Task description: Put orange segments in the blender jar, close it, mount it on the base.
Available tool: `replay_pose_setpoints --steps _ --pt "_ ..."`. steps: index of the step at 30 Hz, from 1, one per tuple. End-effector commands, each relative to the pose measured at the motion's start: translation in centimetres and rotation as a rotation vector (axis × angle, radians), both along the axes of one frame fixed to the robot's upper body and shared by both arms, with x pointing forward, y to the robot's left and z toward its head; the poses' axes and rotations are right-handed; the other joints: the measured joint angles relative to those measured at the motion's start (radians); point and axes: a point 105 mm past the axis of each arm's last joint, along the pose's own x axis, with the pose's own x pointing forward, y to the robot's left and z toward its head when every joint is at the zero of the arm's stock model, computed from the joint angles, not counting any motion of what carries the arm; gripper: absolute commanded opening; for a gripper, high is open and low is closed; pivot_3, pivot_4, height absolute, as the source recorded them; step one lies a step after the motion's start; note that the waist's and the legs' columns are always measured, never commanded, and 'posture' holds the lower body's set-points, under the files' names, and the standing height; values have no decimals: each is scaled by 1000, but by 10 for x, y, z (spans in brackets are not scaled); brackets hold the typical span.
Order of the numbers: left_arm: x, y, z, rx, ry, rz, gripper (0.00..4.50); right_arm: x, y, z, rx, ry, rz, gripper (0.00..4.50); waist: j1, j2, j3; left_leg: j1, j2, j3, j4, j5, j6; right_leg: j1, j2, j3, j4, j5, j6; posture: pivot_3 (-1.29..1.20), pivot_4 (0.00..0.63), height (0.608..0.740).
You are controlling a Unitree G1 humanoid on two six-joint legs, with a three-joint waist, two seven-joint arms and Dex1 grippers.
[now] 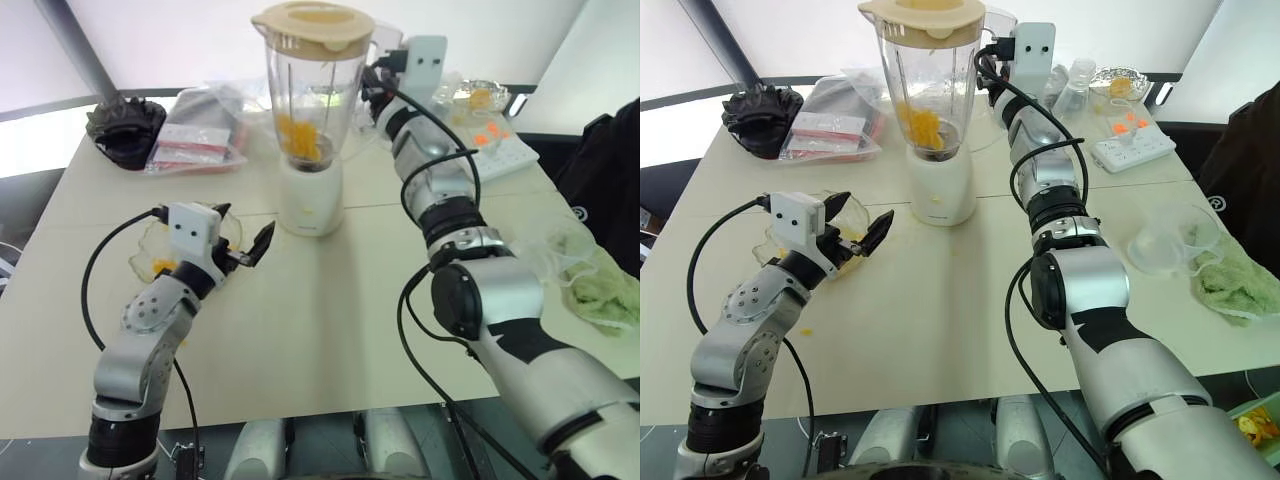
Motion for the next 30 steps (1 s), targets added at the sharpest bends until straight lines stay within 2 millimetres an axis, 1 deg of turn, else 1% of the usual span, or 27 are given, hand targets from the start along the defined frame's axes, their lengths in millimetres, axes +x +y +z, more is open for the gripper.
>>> replay_pose_setpoints --steps 1,7,17,20,24,27,30 --pt "-6 0 10 15 -46 4 4466 -7 1 25 12 -118 -1 1021 -2 0 0 0 0 0 0 0 0 0 0 0 0 0 0 0 150 740" --pt "-7 -1 9 19 -46 4 4466 -8 -5 21 40 -141 -32 1021 -2 0 0 0 0 0 0 0 0 0 0 0 0 0 0 0 150 740" --pt "-5 -1 8 24 -43 4 4466 -7 1 7 8 -119 -21 1021 -2 0 0 0 0 0 0 0 0 0 0 0 0 0 0 0 150 740" --pt "-4 -2 7 30 -41 1 4466 -6 4 -1 -55 -103 -26 1021 -3 0 0 0 0 0 0 0 0 0 0 0 0 0 0 0 150 740" --pt "-3 -4 6 29 -40 -5 4466 -3 9 -17 -143 -50 -28 1021 -3 0 0 1 0 0 0 0 -1 0 0 0 1 0 0 0 150 740" --pt "-3 -5 6 29 -40 -7 4466 -2 10 -22 -170 -29 -29 1021 -3 0 -1 2 0 -1 0 0 -1 2 0 0 1 0 0 0 150 740" --pt "-2 -6 5 32 -40 -10 4466 0 8 -28 -238 7 -37 1021 -3 0 -1 4 0 -1 0 0 -1 4 0 0 1 0 0 0 150 740"
